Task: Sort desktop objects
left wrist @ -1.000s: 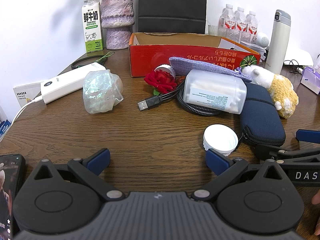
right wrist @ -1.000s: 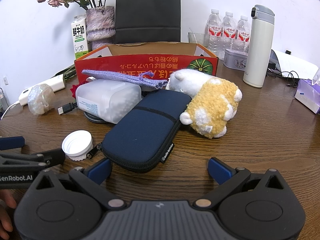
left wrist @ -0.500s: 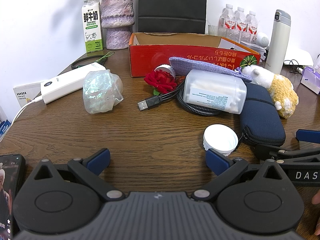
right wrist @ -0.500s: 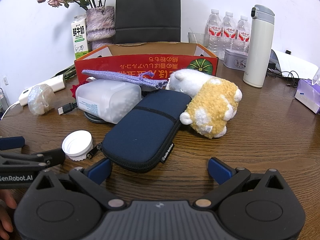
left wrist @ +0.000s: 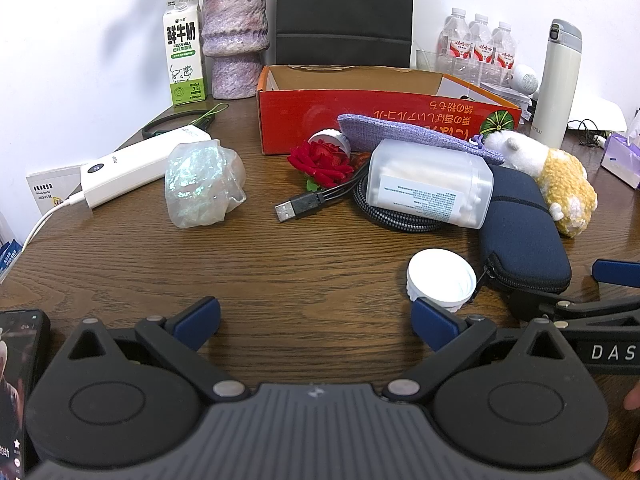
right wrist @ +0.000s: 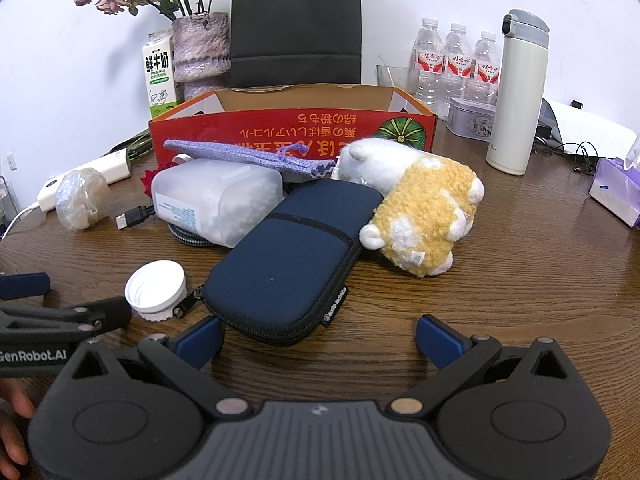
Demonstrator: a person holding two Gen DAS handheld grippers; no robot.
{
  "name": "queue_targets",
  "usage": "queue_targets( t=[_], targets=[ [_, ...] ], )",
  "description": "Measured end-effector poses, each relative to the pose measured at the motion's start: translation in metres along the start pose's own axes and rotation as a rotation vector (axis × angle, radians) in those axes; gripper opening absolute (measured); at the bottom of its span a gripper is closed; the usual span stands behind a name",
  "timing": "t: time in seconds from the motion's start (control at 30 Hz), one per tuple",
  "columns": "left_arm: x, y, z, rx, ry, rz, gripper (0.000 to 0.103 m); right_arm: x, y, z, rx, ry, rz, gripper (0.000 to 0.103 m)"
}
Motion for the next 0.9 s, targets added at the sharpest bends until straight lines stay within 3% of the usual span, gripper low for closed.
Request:
queue_targets(
  t=[0.9],
  targets=[
    [0.0000, 0.0000, 0.0000, -0.003, 0.002, 0.000, 0.103, 0.0002, 0.0010, -0.0005, -0.009, -0.009, -0.005, 0.103]
  ],
)
Point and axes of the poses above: each gripper's, at about its wrist camera, not at the fingertips, and y roughly against the way its jaws point, z to its left, x to its underside, the point moved 1 cm from there along -y, roughly the way its jaws point, and after that the axes turned 3 degrees about y, right-handed, at the moved point
